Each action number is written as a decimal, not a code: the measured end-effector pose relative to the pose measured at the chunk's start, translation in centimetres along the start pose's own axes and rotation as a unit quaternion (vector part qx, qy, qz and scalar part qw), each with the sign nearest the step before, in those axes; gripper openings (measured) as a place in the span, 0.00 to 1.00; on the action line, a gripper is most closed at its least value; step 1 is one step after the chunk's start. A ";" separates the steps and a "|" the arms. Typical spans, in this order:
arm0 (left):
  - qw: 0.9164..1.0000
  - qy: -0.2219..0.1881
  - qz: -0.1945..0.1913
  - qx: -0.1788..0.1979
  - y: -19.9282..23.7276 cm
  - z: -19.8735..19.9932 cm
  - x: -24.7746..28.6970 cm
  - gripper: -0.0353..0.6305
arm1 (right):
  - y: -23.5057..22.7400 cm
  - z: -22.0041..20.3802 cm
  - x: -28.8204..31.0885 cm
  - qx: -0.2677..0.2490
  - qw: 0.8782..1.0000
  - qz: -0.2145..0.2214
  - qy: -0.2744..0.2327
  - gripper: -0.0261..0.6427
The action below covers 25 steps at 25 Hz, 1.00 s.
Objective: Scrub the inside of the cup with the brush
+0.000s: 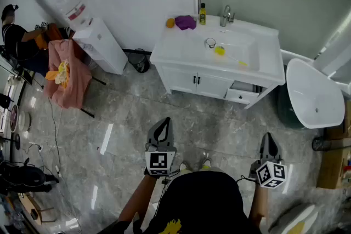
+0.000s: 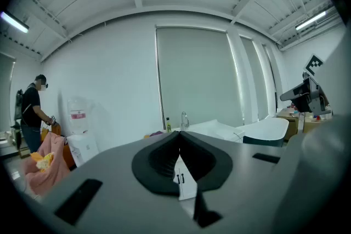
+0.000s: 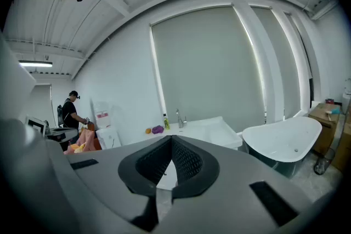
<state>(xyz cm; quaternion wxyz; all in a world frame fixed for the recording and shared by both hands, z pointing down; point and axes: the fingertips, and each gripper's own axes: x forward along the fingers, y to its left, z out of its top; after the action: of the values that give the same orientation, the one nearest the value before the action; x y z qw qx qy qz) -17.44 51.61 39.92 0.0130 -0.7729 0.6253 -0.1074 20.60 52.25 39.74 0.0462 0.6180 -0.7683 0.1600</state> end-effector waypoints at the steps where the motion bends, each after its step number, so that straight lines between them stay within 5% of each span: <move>1: 1.000 0.000 -0.002 -0.001 -0.6 0.1 0.4 0.08 | -0.5 0.1 0.0 0.000 1.000 0.000 0.000 0.08; 14: 0.999 0.026 0.020 -0.012 -6.2 0.6 3.5 0.08 | -7.3 0.7 2.7 0.010 1.000 0.010 -0.006 0.08; 20: 0.998 0.054 0.022 -0.014 -5.8 -0.9 6.0 0.08 | -7.9 -0.1 5.9 0.032 0.999 0.003 0.011 0.08; 25: 0.999 0.037 0.000 -0.024 -4.7 -1.0 12.2 0.08 | -6.9 1.0 10.9 0.023 1.000 0.002 0.013 0.08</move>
<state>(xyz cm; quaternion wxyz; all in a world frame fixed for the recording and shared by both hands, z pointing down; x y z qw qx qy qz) -10.74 40.89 43.47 -0.0287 -0.7682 0.6279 -0.1213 24.85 40.51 43.03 0.0413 0.6155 -0.7649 0.1856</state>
